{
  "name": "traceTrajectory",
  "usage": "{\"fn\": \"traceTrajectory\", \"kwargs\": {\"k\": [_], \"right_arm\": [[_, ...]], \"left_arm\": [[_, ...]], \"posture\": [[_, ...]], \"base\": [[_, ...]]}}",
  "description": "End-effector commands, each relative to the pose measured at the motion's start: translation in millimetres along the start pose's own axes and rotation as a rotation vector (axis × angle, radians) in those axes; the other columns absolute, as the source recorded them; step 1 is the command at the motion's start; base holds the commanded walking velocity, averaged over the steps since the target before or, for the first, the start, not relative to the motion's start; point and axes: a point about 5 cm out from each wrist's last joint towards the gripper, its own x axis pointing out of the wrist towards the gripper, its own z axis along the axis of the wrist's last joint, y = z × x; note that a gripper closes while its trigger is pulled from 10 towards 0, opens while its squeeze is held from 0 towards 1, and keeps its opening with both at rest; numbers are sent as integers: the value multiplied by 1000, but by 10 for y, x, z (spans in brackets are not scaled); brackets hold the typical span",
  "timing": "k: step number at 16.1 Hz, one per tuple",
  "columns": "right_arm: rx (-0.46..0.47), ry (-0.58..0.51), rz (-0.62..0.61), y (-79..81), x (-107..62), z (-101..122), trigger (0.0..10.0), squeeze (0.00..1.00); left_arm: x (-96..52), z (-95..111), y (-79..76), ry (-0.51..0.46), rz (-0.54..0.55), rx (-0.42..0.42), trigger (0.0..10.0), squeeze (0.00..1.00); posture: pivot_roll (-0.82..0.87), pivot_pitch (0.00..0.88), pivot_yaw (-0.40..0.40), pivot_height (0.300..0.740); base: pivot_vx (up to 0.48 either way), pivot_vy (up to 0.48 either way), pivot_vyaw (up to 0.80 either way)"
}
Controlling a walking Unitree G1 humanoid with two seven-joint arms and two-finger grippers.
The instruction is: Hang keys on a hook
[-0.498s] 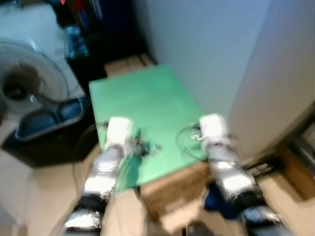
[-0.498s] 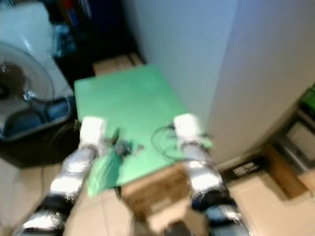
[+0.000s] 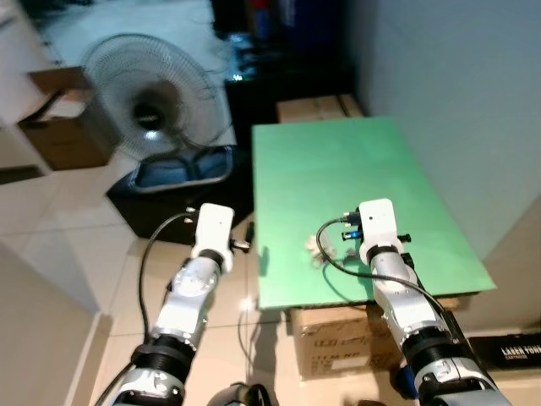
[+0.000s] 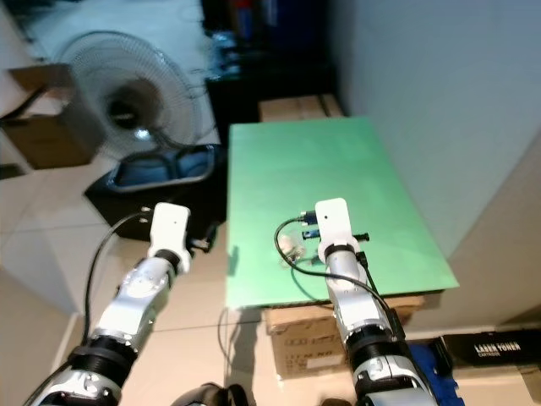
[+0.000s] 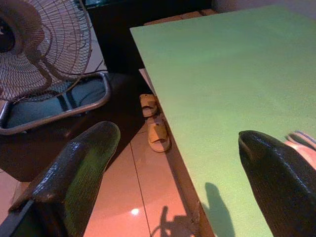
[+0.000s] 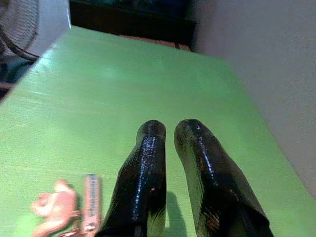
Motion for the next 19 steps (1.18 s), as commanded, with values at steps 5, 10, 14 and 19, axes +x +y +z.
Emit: {"fn": "traceTrajectory", "kwargs": {"k": [5, 10, 14, 19], "right_arm": [[16, 0, -11, 5, -11, -24, 10000, 1000], [2, 6, -23, 26, -4, -33, 10000, 1000], [-38, 11, -36, 12, 18, -31, 10000, 0], [-6, -3, -36, 18, 21, -17, 10000, 1000]], "left_arm": [[-13, -5, 40, 3, 7, 44, 10000, 0], [-16, 1, 51, 2, 0, 74, 10000, 0], [-9, 1, 45, 4, -8, 83, 10000, 0], [-7, 6, 4, 0, -33, 101, 10000, 0]], "posture": [[-205, 0, 114, 723], [-199, 0, 117, 723], [-200, 0, 115, 723], [-197, 0, 116, 723]], "base": [[0, 0, 0], [0, 0, 0], [0, 0, 0], [0, 0, 0]]}}
